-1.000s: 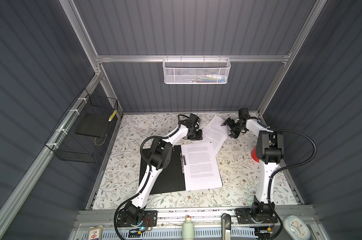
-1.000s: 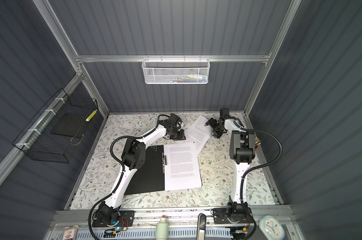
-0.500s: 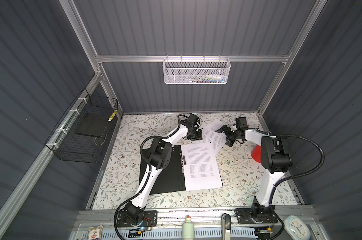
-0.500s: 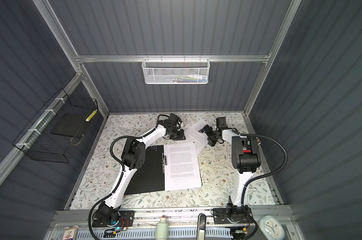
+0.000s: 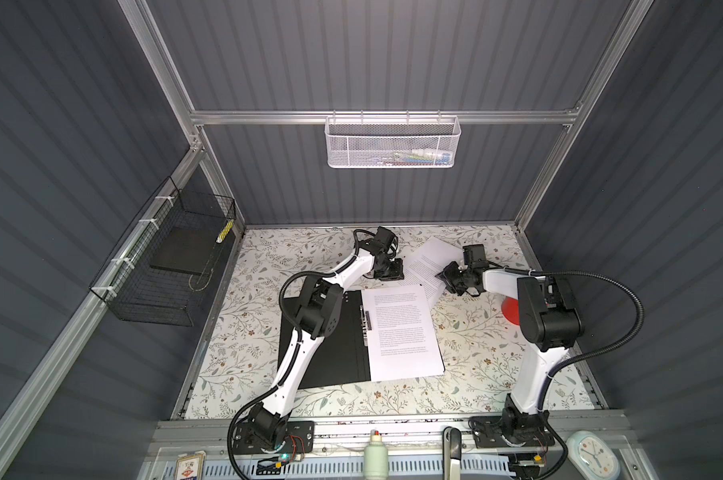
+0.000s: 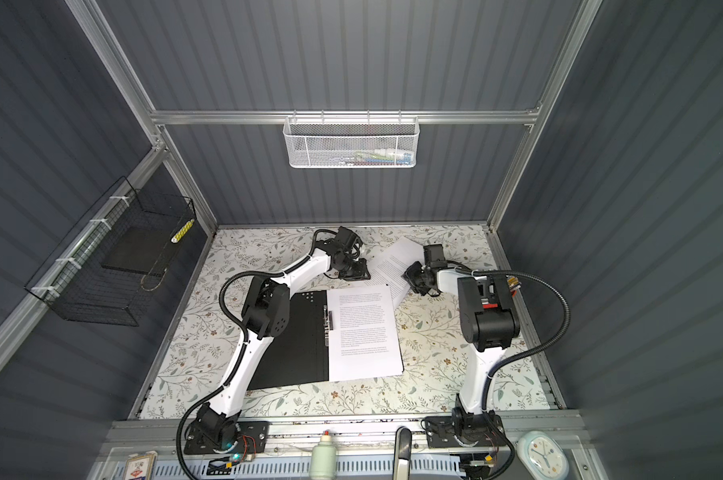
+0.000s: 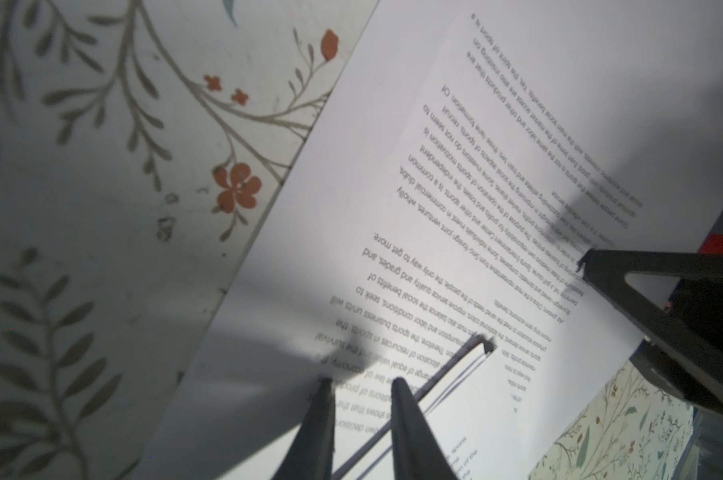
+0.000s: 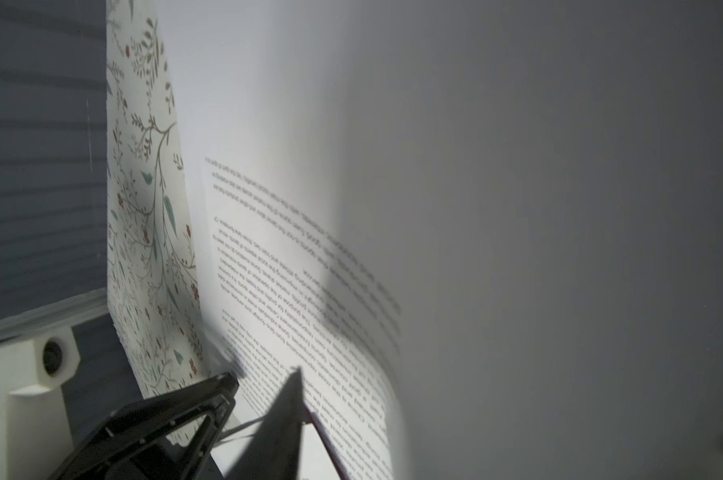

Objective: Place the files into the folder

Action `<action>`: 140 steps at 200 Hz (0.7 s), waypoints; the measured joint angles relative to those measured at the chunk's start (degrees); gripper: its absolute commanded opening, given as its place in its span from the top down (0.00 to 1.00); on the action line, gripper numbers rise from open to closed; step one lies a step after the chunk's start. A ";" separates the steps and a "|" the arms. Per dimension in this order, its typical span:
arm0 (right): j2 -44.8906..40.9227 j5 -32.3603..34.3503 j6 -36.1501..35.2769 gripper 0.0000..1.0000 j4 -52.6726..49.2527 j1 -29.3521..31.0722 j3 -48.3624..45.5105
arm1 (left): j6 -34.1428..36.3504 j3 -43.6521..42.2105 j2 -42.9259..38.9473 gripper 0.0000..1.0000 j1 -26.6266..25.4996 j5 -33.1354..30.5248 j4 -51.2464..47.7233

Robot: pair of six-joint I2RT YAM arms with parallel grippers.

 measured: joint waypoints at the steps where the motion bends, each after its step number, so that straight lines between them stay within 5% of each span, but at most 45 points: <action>1: -0.04 0.11 -0.07 0.89 0.07 0.07 -0.09 | -0.02 0.00 0.00 0.73 0.00 0.07 0.00; 14: -0.42 1.38 -0.13 1.00 0.31 0.44 -0.63 | -0.07 0.00 0.00 0.71 0.00 0.50 -0.04; 45: -0.48 2.89 -1.55 1.00 -1.53 0.81 1.01 | -0.04 0.44 -0.02 0.61 0.09 1.38 -0.17; 84: -2.25 6.32 -7.91 1.00 -7.02 0.55 7.48 | 1.57 0.70 -1.53 0.35 0.09 0.55 -0.57; 140: -7.54 9.57 -19.02 1.00 -15.87 -0.92 23.71 | 3.50 -8.92 -20.50 0.13 0.26 -4.15 5.90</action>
